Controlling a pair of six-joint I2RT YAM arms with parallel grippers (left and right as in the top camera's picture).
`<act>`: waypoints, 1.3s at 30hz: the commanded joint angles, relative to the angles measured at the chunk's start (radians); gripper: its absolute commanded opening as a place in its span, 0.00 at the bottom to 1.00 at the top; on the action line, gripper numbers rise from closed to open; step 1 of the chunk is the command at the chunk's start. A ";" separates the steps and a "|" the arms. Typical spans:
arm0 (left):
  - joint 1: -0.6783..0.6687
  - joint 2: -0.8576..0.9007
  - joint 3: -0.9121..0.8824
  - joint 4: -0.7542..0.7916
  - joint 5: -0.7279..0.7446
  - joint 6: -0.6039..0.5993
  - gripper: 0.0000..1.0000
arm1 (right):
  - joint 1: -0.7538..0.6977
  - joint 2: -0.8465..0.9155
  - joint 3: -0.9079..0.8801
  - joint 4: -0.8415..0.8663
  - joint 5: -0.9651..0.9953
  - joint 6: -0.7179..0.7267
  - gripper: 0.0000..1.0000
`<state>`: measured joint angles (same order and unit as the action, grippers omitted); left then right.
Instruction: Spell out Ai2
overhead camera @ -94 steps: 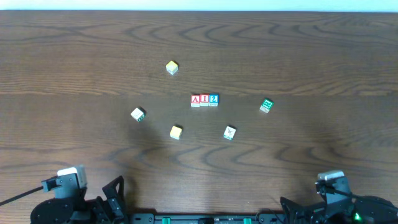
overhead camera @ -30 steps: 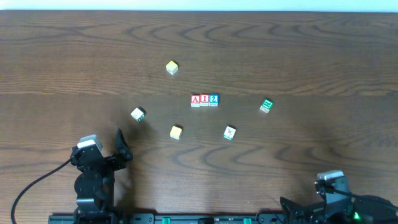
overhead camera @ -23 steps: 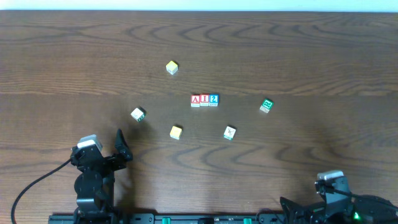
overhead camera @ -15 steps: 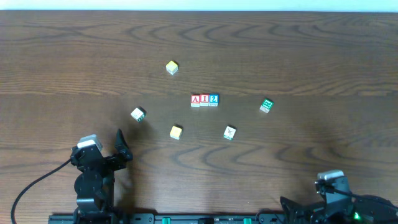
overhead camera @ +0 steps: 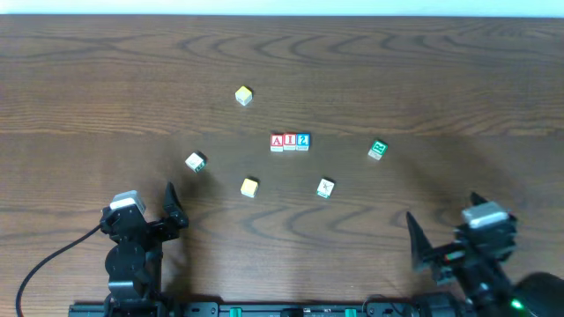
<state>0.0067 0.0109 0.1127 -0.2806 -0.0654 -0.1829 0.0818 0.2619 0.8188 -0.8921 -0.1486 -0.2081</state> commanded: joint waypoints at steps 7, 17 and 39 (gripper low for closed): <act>0.006 -0.006 -0.025 -0.006 0.011 0.000 0.95 | -0.018 -0.224 -0.369 0.092 0.044 -0.328 0.99; 0.006 -0.006 -0.025 -0.007 0.011 0.000 0.95 | -0.017 -0.257 -0.537 0.057 0.121 -0.208 0.99; 0.006 -0.006 -0.025 -0.006 0.011 0.000 0.95 | -0.016 -0.256 -0.626 0.039 0.223 0.170 0.99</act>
<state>0.0067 0.0109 0.1127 -0.2802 -0.0593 -0.1829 0.0704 0.0143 0.2054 -0.8463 0.0654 -0.0647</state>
